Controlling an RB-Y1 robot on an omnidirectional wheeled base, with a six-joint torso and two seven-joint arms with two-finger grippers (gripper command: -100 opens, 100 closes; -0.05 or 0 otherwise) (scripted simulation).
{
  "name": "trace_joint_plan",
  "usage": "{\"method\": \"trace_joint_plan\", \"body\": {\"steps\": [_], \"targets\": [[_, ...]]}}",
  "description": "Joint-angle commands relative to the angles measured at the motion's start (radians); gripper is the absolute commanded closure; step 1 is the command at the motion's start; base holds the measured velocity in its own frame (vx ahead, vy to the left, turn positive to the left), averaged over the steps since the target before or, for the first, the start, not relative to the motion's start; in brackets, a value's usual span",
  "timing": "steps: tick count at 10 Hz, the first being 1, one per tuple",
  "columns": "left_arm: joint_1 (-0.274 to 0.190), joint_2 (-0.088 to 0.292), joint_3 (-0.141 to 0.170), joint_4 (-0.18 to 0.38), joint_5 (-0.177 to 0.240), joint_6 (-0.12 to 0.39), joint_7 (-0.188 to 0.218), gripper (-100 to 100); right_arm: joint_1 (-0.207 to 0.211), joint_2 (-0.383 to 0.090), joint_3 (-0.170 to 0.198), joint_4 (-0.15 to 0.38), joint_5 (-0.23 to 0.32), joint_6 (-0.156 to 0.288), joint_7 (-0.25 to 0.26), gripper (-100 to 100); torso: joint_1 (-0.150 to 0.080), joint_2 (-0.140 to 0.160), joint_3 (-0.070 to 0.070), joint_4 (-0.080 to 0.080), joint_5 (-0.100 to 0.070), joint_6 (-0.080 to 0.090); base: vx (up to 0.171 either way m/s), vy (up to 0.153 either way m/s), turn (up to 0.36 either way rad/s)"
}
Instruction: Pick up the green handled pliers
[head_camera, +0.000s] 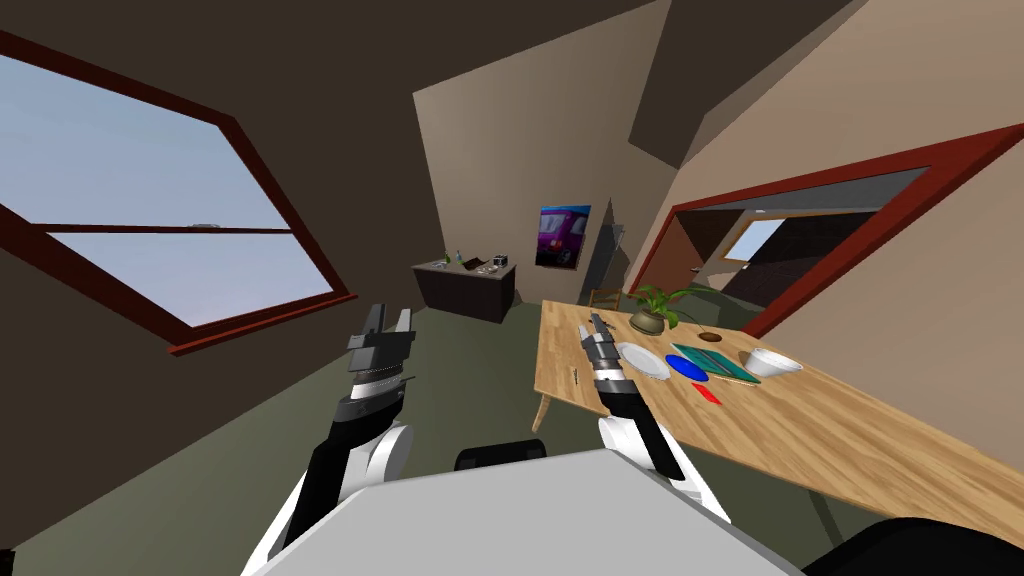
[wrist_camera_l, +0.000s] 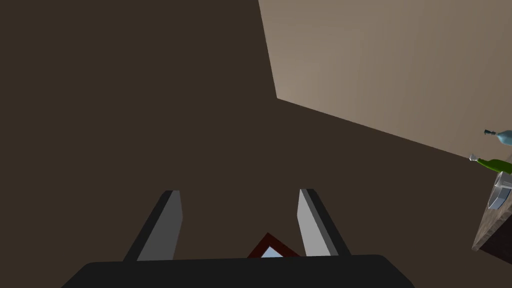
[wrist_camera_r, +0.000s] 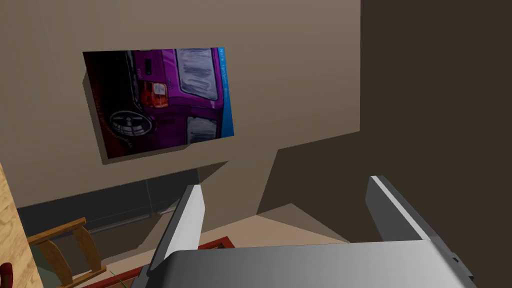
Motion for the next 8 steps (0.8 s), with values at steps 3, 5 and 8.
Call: {"method": "trace_joint_plan", "body": {"steps": [3,5,8], "targets": [[0.0,0.0,0.0,0.0,0.0,0.0,0.0,0,0.027,-0.03,-0.049,0.031,-0.05,0.098,-0.05,-100,-0.006,0.001,0.001,0.0,-0.001,0.0,0.075,0.117,-0.071],[0.0,0.0,0.0,0.0,0.0,0.0,0.0,0,0.036,-0.042,-0.07,0.052,-0.072,0.139,-0.072,-100,-0.005,0.0,0.0,0.0,-0.001,0.0,0.067,0.123,-0.077],[0.0,0.0,0.0,0.0,0.0,0.0,0.0,0,0.052,-0.065,-0.113,0.099,-0.12,0.216,-0.12,-100,-0.005,0.001,0.001,0.0,-0.001,-0.001,0.067,0.138,-0.091]]}}
